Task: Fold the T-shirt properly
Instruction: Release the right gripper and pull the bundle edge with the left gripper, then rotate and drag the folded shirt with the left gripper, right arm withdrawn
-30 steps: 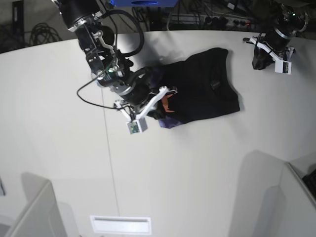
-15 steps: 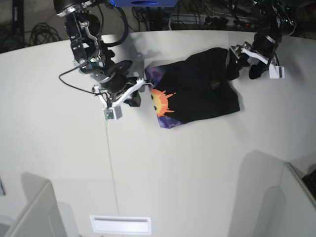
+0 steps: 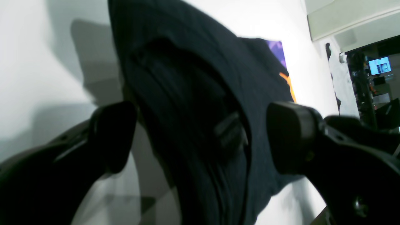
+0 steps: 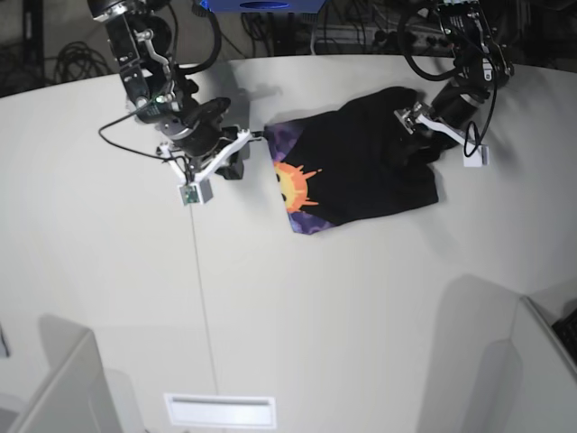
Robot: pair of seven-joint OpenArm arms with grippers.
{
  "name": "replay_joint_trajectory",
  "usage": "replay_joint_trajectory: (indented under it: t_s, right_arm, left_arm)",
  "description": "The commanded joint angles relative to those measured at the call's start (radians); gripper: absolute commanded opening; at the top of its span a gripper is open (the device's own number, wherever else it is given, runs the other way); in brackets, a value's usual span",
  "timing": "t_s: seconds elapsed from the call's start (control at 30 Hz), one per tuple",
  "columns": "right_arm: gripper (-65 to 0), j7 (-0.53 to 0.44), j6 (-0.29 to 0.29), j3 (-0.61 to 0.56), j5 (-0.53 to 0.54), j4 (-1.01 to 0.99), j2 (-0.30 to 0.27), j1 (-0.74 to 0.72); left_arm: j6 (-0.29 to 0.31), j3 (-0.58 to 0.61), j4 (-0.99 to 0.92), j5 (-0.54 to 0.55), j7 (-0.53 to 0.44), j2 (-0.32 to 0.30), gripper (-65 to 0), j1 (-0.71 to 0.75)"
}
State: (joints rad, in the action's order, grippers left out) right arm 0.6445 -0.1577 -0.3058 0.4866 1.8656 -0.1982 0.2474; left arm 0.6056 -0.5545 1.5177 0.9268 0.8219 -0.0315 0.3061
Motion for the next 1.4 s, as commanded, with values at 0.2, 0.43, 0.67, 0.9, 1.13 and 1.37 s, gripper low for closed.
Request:
replay_joint_trajectory:
  t_s: [0.2,0.43,0.67,0.9,1.13,1.37]
  right_arm:
    - [-65.0,-0.024,0.005,0.095,0.004,0.022,0.004,0.020]
    - [-65.0,-0.024,0.005,0.170,0.004,0.022,0.003,0.045]
    - [-65.0,-0.024,0.005,0.173,0.004,0.022,-0.001,0.073]
    - [-65.0,-0.024,0.005,0.342,0.004,0.016,0.053,0.111]
    - [-65.0,-0.021,0.005,0.509,0.004,0.016,0.075,0.158]
    - [-65.0,-0.022,0.005,0.610,0.004,0.016,0.105,0.220]
  left_arm:
    - [-0.054,0.096,0.002,0.004,-0.005,-0.009,-21.1,0.002]
    - [-0.088,0.098,0.011,0.004,0.001,-0.012,-52.2,-0.002]
    - [-0.108,0.236,0.025,-0.068,0.003,-0.123,-65.0,-0.025]
    - [-0.157,0.472,0.030,-0.157,0.003,-0.276,-65.0,-0.103]
    - [-0.157,0.756,0.031,-0.228,0.003,-0.414,-65.0,-0.235]
    - [-0.157,0.979,0.031,-0.363,0.003,-0.442,-65.0,-0.377]
